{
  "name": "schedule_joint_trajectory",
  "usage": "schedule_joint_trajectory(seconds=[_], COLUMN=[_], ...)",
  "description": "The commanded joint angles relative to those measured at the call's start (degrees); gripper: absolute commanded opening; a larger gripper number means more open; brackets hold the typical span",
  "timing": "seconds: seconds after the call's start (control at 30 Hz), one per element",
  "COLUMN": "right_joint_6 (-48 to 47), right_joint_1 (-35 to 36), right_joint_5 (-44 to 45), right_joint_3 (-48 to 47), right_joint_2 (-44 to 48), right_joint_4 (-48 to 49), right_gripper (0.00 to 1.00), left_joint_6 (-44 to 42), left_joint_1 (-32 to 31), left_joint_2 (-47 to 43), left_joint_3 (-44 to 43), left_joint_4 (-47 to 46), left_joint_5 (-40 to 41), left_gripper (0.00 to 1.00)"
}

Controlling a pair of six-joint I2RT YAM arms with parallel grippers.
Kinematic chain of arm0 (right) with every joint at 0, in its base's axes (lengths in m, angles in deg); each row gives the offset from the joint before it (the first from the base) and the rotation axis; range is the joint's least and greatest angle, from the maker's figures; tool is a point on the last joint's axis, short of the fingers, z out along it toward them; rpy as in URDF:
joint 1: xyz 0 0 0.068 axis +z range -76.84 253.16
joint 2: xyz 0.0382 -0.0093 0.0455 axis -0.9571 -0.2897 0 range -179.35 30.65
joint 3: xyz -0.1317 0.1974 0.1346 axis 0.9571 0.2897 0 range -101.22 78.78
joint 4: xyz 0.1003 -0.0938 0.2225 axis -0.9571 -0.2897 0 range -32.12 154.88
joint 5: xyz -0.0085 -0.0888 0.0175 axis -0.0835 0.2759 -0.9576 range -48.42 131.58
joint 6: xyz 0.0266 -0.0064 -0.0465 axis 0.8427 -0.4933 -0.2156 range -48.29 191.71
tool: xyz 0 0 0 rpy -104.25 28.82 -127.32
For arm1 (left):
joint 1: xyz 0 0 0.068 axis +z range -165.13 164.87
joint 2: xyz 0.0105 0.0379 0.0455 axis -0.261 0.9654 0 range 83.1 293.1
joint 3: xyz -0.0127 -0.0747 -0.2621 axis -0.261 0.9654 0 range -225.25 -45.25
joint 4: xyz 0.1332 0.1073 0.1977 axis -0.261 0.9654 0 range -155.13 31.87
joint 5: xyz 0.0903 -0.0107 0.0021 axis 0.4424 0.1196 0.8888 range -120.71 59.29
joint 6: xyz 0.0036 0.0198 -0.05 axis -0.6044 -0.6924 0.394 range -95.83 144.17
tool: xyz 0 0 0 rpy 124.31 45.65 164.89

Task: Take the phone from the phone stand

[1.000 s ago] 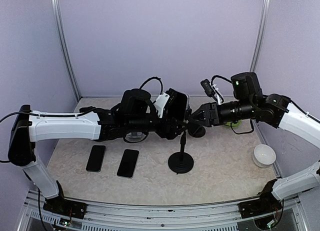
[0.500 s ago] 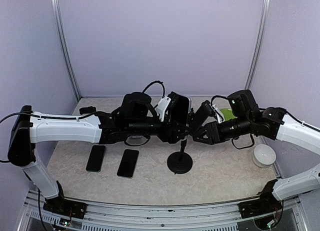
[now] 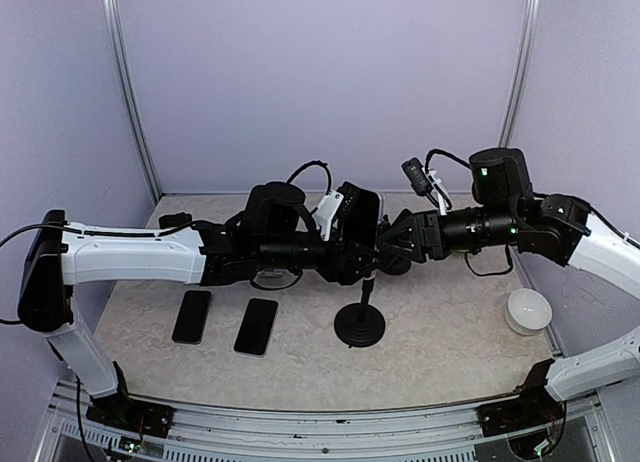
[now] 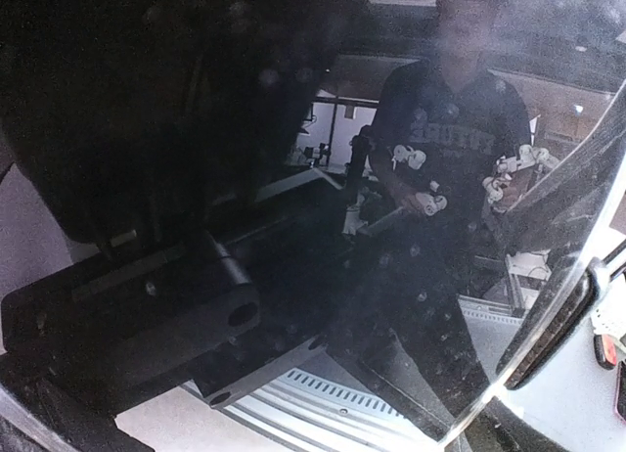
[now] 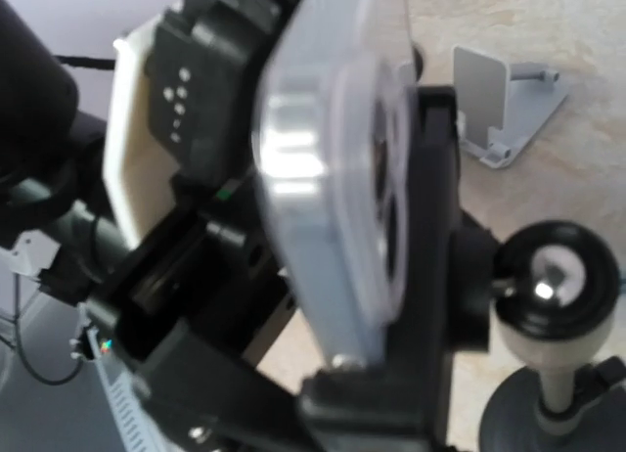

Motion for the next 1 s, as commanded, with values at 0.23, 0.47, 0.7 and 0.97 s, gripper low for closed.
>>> schedule_joint_trajectory(seconds=[0.23,0.47,0.7,0.97], right_joint_6=[-3.40,-3.22,-2.55,-2.96], right_joint_1=[1.72,1.74,1.67,1.55], right_joint_5=[6.53,6.82,6.47,6.40], right_joint_3=[-5.73,-5.46,-3.21,-2.28], right_joint_2=[-4.01,-3.93,-3.25,-2.14], right_joint_4=[-2.56,-2.42,-3.43,-5.64], right_gripper=[0.47,0.33,0.22,0.00], left_joint_6=[0.60,0.45,1.13,5.77], left_joint_1=[-0.63,-0.63,-0.55,2.22], left_joint_2=[1.61,1.60,1.12,-0.95], left_joint_3=[-0.63,-0.71,-0.97,1.79], left_joint_4=[6.86,7.14,7.22,6.43], left_joint_5=[-0.89,-0.59,2.09,7.16], left_gripper=[0.36,0.36,0.35,0.33])
